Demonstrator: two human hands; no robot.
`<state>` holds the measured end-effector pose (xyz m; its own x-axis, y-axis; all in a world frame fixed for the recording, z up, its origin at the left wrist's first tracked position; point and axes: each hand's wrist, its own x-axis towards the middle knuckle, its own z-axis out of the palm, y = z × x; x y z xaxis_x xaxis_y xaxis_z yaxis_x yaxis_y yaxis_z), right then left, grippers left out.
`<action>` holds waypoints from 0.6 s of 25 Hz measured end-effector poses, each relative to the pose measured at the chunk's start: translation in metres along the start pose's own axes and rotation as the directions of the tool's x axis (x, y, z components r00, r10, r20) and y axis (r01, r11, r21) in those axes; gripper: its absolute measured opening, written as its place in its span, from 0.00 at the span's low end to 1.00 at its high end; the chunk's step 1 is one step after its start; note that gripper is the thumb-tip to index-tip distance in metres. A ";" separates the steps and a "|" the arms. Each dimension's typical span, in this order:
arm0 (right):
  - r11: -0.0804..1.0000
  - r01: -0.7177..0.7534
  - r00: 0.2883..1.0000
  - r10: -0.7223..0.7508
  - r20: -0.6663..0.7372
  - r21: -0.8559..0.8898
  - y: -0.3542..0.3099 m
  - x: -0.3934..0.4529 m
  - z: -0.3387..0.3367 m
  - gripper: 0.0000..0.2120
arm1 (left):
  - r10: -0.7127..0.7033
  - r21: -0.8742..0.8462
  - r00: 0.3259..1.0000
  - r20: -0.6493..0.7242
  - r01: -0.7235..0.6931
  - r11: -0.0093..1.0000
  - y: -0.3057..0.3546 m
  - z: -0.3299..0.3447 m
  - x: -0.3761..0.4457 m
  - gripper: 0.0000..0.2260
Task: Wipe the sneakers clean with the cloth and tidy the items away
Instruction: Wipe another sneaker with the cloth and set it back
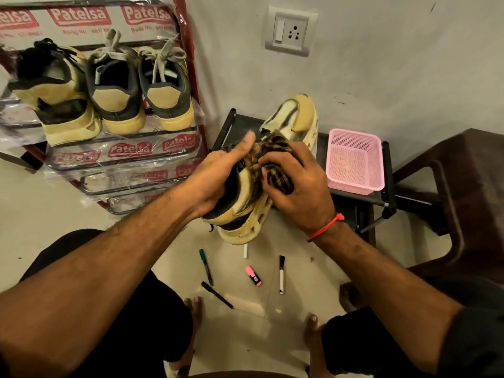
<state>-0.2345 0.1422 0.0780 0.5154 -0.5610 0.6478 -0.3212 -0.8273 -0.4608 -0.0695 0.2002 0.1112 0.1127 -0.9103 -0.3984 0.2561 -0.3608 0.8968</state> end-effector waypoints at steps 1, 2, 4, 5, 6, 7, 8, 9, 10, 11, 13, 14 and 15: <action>0.999 -0.037 0.999 0.037 -0.007 0.007 0.005 0.000 0.000 0.13 | 0.075 0.219 0.994 -0.078 -0.057 0.974 -0.002 0.003 -0.001 0.21; 0.998 -0.065 0.998 0.065 0.007 0.010 0.009 -0.001 0.001 0.13 | 0.171 0.434 0.977 -0.128 -0.100 0.895 -0.007 0.003 0.001 0.21; 0.994 -0.111 0.992 0.110 0.061 0.012 0.013 -0.008 0.007 0.12 | 0.235 0.621 0.967 -0.094 -0.127 0.773 -0.015 -0.004 0.007 0.22; 0.991 -0.131 0.988 0.129 0.085 0.014 0.015 -0.011 0.008 0.12 | 0.212 0.641 0.975 -0.059 -0.126 0.757 -0.015 -0.007 0.008 0.21; 0.989 -0.147 0.984 0.144 0.108 0.019 0.016 -0.013 0.009 0.12 | 0.184 0.670 0.983 -0.032 -0.115 0.733 -0.014 -0.012 0.008 0.19; 0.988 -0.152 0.980 0.148 0.130 0.021 0.017 -0.013 0.010 0.12 | 0.170 0.727 0.985 -0.024 -0.100 0.679 -0.011 -0.014 0.007 0.17; 0.989 -0.148 0.978 0.144 0.151 0.015 0.017 -0.013 0.010 0.12 | 0.184 0.799 0.983 -0.023 -0.093 0.594 -0.010 -0.016 0.008 0.18; 0.990 -0.143 0.976 0.140 0.170 0.005 0.017 -0.013 0.011 0.13 | 0.219 0.866 0.975 -0.037 -0.078 0.493 -0.010 -0.017 0.010 0.19; 0.990 -0.140 0.973 0.139 0.186 -0.006 0.017 -0.014 0.012 0.13 | 0.267 0.921 0.962 -0.053 -0.056 0.385 -0.011 -0.017 0.011 0.20; 0.990 -0.142 0.969 0.142 0.201 -0.014 0.016 -0.014 0.014 0.14 | 0.312 0.955 0.948 -0.068 -0.028 0.294 -0.010 -0.016 0.011 0.20; 0.988 -0.153 0.964 0.153 0.218 -0.013 0.017 -0.015 0.015 0.14 | 0.381 0.981 0.923 -0.054 -0.021 0.191 -0.011 -0.015 0.008 0.20; 0.986 -0.164 0.962 0.161 0.218 -0.006 0.017 -0.015 0.015 0.14 | 0.422 0.990 0.906 -0.021 -0.040 0.136 -0.012 -0.014 0.006 0.20; 0.985 -0.170 0.964 0.166 0.210 0.001 0.018 -0.014 0.014 0.14 | 0.491 0.996 0.870 0.032 -0.068 0.055 -0.013 -0.015 0.005 0.21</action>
<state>-0.2362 0.1361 0.0520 0.6099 -0.6718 0.4203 -0.4037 -0.7198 -0.5647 -0.0576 0.2035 0.0949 0.1931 -0.9761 0.0999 -0.9499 -0.1605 0.2682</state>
